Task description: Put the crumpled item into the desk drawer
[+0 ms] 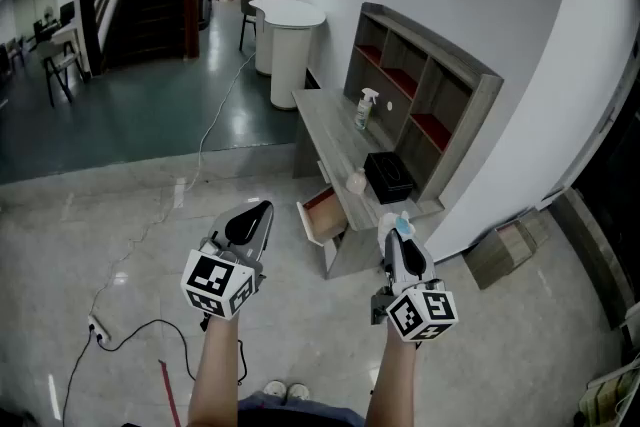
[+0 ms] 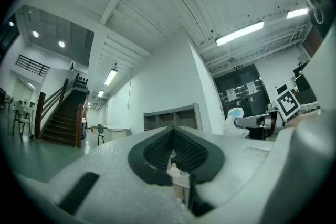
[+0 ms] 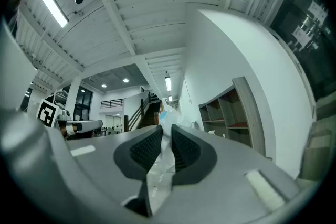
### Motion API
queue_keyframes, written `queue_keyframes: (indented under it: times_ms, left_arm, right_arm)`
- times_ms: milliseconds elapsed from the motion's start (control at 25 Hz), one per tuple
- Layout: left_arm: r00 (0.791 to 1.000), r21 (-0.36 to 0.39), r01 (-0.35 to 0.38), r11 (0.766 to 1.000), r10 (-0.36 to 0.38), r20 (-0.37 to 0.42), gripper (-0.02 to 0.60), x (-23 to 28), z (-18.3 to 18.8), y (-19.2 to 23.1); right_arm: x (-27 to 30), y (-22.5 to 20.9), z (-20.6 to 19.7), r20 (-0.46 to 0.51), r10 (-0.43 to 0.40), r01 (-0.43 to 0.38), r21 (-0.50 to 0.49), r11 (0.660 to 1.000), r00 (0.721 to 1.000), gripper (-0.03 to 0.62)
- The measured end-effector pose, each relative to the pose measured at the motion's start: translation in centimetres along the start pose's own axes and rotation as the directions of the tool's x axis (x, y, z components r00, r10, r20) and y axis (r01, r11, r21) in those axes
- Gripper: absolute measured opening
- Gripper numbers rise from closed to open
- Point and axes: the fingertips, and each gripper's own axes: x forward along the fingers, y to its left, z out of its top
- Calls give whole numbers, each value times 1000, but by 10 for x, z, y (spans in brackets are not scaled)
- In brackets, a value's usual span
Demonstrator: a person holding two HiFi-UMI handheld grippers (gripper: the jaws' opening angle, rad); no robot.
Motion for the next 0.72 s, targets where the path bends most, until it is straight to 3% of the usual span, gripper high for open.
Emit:
queue_keyframes:
  times_ms: [440, 720]
  left_arm:
    - [1000, -4, -12, 1000, 12, -10, 3, 2, -4, 10]
    - [1000, -9, -6, 1000, 6, -14, 3, 5, -10, 21]
  right_arm:
    - [10, 1, -3, -5, 8, -8, 12, 1000, 1000, 56]
    - [17, -6, 1, 43, -25, 22, 63, 998, 999, 58]
